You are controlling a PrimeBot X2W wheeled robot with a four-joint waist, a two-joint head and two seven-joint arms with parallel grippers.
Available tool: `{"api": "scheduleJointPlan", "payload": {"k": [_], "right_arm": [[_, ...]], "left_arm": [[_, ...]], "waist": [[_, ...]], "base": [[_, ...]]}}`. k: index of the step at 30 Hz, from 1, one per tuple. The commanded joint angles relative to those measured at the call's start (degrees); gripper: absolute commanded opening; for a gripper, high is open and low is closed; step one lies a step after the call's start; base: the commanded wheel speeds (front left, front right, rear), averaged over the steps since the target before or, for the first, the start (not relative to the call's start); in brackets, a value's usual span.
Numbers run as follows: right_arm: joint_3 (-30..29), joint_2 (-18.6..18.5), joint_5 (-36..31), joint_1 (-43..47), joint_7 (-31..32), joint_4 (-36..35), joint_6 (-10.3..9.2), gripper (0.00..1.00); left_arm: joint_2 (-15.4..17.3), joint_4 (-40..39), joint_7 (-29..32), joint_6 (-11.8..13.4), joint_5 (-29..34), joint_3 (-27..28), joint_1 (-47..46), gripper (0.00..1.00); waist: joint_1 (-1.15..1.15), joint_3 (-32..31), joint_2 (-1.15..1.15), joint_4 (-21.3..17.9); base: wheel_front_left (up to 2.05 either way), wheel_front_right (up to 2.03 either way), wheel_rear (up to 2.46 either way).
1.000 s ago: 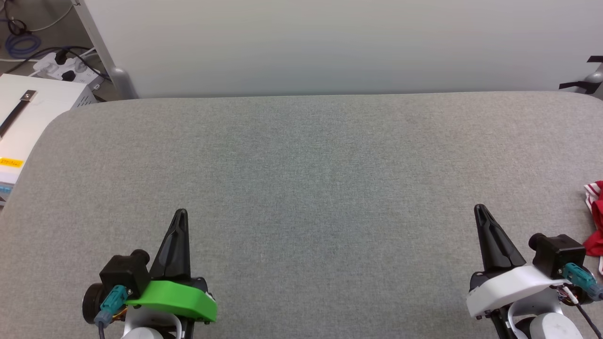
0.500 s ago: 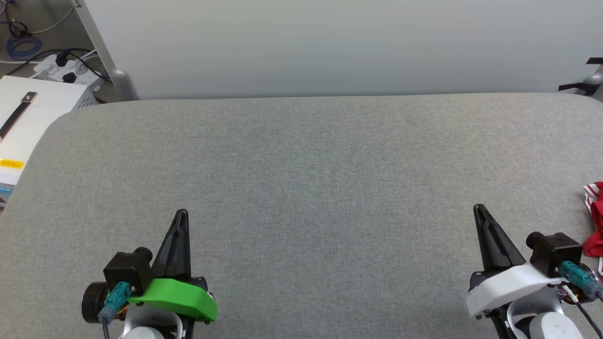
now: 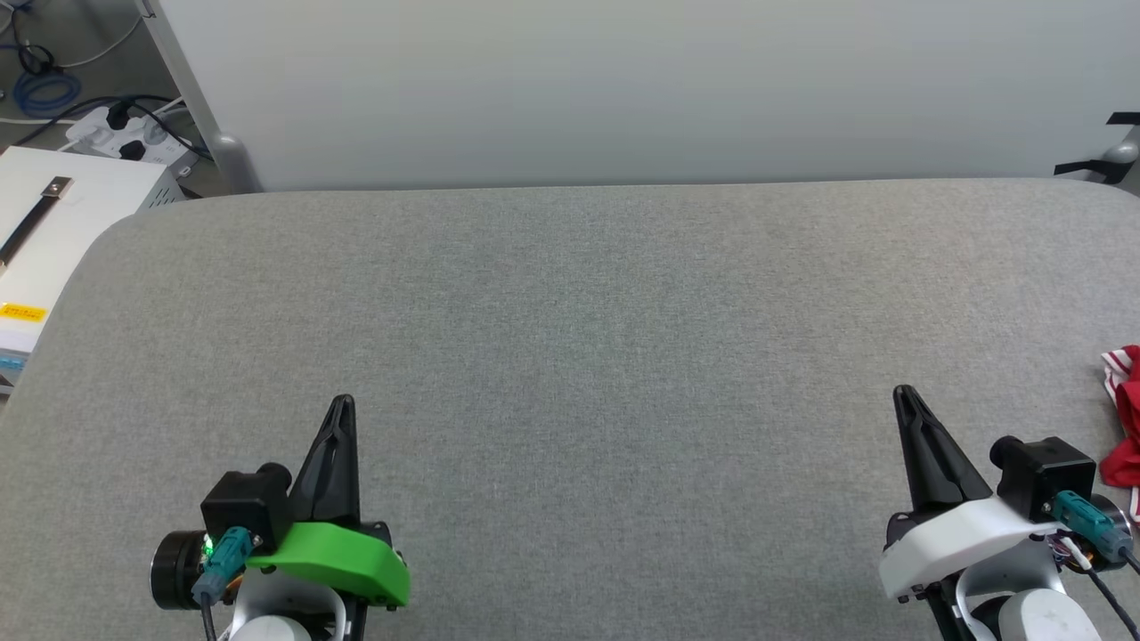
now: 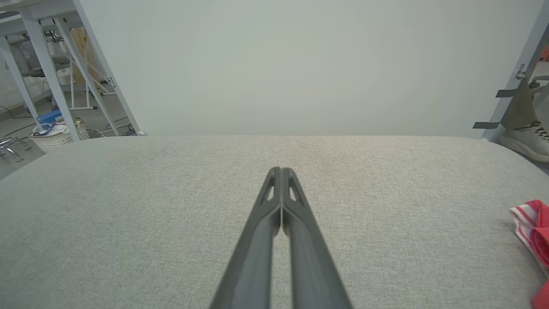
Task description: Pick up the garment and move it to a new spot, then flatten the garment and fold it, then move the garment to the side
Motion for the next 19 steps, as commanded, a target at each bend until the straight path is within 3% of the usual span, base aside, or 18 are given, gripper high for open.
{"api": "scheduleJointPlan", "payload": {"k": [1,19], "right_arm": [[-0.18,0.13,-0.76,0.57,0.35,-0.39,-0.01,0.00],[-0.57,0.55,-3.00,0.79,1.67,-1.12,-0.02,0.00]], "left_arm": [[-0.23,-0.30,0.28,0.33,0.72,0.07,0.21,0.00],[-0.32,-1.11,2.35,1.23,2.64,0.11,0.29,0.00]], "waist": [[0.00,-0.03,0.00,0.01],[0.00,-0.39,0.00,0.05]], "base": [[0.00,0.00,0.00],[0.00,0.00,0.00]]}}
